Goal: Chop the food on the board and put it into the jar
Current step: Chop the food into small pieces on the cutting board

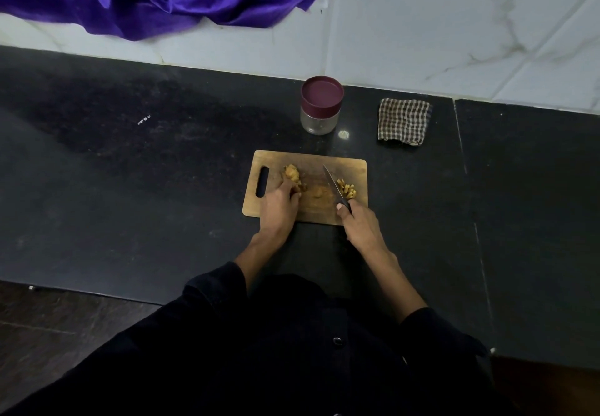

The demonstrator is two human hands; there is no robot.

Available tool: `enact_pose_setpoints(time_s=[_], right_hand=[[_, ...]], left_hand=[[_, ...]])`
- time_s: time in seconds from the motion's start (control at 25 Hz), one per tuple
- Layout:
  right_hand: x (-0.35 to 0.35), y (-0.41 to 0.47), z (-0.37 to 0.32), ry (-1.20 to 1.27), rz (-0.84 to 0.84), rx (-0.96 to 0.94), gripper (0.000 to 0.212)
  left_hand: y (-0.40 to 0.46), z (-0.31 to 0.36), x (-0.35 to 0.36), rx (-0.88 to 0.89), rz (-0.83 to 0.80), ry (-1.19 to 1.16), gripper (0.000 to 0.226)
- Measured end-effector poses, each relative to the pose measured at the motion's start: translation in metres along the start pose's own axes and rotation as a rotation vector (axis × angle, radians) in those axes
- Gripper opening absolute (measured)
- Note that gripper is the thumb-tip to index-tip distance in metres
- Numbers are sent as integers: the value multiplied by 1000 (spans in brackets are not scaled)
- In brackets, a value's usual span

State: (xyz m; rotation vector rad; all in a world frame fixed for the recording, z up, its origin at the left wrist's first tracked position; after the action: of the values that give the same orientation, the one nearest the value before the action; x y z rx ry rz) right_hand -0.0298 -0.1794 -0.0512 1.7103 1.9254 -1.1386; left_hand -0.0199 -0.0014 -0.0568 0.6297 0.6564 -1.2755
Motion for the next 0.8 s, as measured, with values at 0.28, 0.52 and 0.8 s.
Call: enact_pose_setpoints(time_s=[0.28,0.52,0.8], right_hand=[[1,1,0,-15,7,10,28],[0,2,0,-23,2,15,27],[-1,1,-2,-20,-7,19,24]], left_hand=[[0,3,1,1,-14,32,15],[1,15,0,-10,-29,-100,17],[13,30,13,-4,-160,-125,17]])
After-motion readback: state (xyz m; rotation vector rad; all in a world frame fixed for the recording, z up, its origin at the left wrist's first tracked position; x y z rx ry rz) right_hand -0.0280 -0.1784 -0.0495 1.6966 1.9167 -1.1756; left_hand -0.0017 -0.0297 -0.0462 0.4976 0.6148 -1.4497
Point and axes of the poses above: each hand's wrist, its own y-axis towards the middle knuckle, its own x-axis out of the palm, z = x × y, the point moved 2 cm from there along y, towards the middle knuckle, and after that the axes turned 3 degrees about z, right-handed, at the moved point
